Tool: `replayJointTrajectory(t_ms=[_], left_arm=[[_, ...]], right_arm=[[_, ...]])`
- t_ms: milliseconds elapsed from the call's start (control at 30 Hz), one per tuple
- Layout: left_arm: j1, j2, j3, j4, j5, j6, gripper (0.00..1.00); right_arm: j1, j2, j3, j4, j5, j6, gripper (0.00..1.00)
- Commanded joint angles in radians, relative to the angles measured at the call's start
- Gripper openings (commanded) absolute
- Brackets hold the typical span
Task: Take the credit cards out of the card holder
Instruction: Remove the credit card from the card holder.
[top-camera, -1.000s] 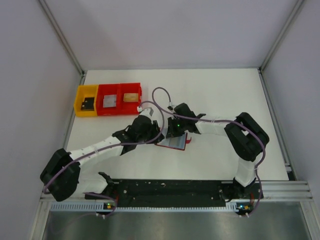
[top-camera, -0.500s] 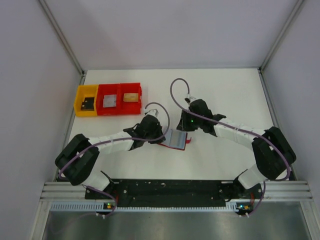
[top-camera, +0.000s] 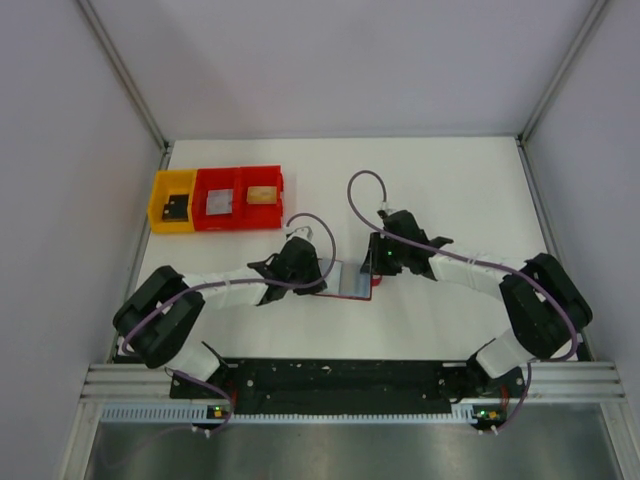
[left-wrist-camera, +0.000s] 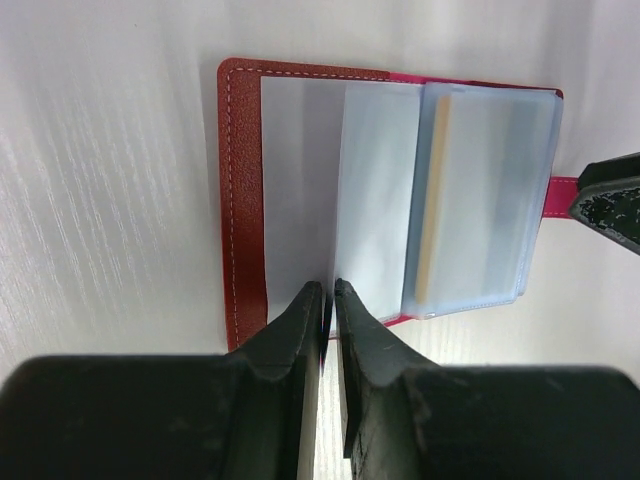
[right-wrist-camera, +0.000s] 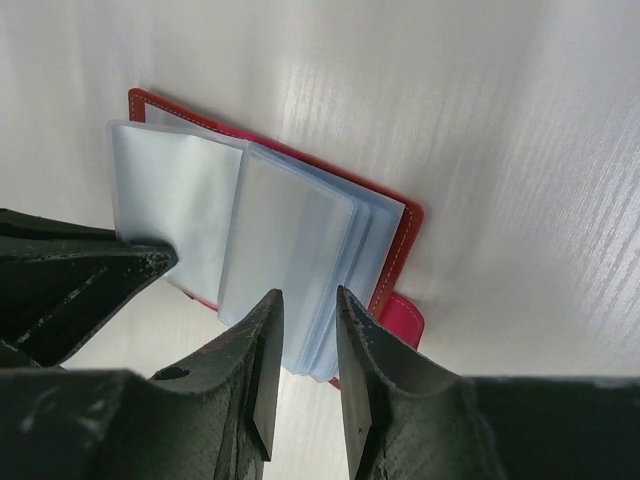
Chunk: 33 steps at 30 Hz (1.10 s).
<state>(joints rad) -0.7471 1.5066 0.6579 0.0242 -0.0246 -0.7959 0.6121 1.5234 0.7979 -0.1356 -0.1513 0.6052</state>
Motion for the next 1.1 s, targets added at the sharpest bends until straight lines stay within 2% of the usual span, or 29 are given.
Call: replayJointTrajectory(t_ms=[0,400,1067], left_arm=[[-0.001,0.009,-0.011,0.051,0.005,-0.019,0.15],[-0.001,0.009,-0.021,0.059,0.015,-0.026,0.15],[-0.001,0.001,-0.026,0.065,0.014,-0.032,0.15]], right_arm=[[-0.003,0.010,0.001,0.047,-0.017,0.016,0.28],[-0.002,0.053,0.003,0.079,-0.057,0.025,0.29],[-0.005,0.058,0.006,0.028,0.009,0.041,0.31]])
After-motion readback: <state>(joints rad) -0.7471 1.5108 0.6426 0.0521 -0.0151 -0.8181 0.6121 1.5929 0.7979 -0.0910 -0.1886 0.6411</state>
